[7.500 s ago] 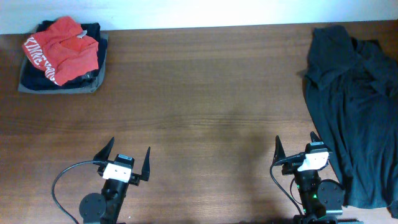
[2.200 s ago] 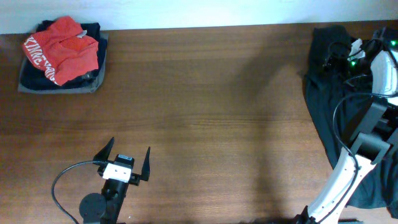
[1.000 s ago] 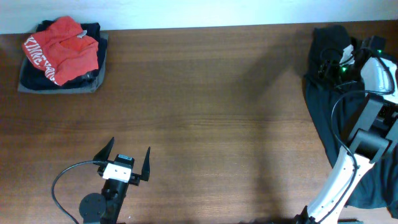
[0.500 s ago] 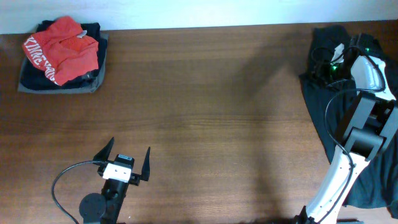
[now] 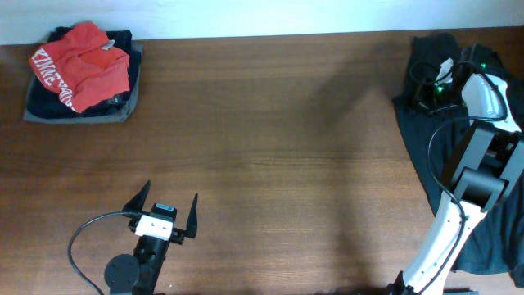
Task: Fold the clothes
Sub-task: 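Reach the right gripper to the dark shirt and grasp its far edge, then drag the grasped shirt leftward across the table with the right gripper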
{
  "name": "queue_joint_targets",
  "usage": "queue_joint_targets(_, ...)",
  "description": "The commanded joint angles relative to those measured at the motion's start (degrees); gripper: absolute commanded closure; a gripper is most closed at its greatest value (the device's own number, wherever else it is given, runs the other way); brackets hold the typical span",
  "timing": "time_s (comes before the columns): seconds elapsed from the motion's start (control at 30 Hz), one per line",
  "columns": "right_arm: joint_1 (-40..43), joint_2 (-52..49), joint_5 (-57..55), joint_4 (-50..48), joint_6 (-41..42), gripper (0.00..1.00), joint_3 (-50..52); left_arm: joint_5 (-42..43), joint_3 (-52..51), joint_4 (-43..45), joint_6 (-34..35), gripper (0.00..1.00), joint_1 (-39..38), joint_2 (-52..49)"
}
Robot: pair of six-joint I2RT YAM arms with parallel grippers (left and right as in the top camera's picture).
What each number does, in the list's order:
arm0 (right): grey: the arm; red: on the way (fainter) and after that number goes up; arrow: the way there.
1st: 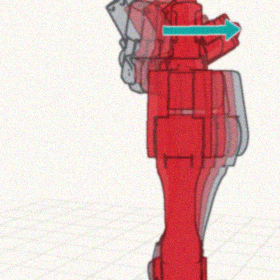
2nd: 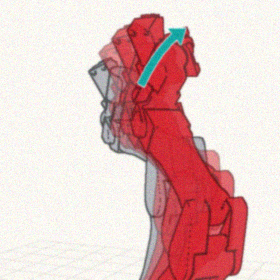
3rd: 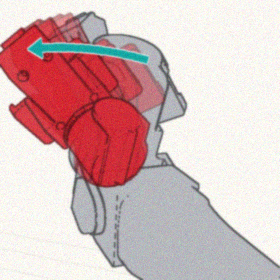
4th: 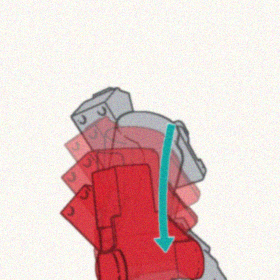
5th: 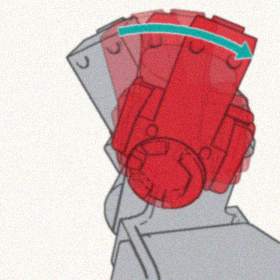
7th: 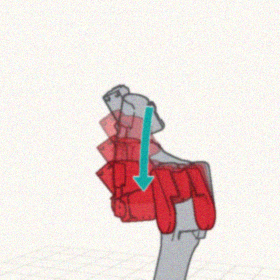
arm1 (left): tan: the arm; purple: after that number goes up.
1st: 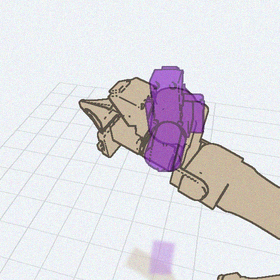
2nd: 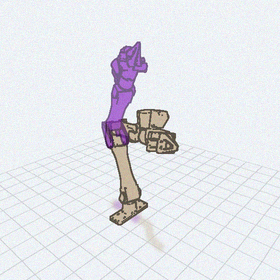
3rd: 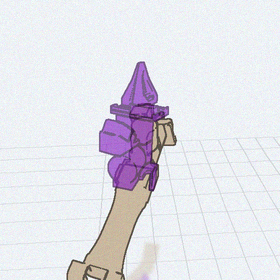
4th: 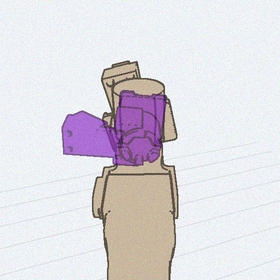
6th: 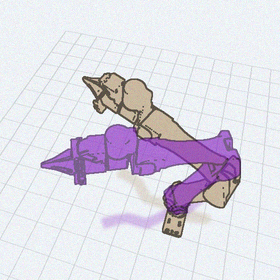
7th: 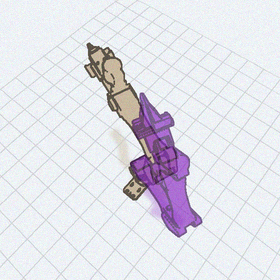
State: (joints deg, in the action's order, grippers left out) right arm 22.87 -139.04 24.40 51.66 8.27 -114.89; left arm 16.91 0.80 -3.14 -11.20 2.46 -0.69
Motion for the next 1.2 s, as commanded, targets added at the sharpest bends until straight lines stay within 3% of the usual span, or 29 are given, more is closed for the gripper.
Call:
queue_joint_targets(0.0, -0.5, 1.8, 8.5, -0.2, 0.2, 0.96, 0.4, -0.2, -0.3, -0.1, -0.9, 0.01, 0.3, 0.3)
queue_joint_targets(0.37, -6.6, 10.3, 15.6, -0.5, 0.1, 0.96, -1.0, -0.2, -0.3, -0.1, -0.9, 0.01, 0.3, 0.3)
queue_joint_targets(0.87, -24.0, 12.9, 13.7, -1.8, 0.0, 0.96, -1.5, -0.2, -0.3, -0.1, -0.9, 0.01, 0.3, 0.3)
queue_joint_targets(1.17, -39.0, 12.9, 13.8, -4.4, 3.3, 0.96, -1.5, -0.2, -0.3, -0.1, -0.9, 0.01, 0.3, 0.3)
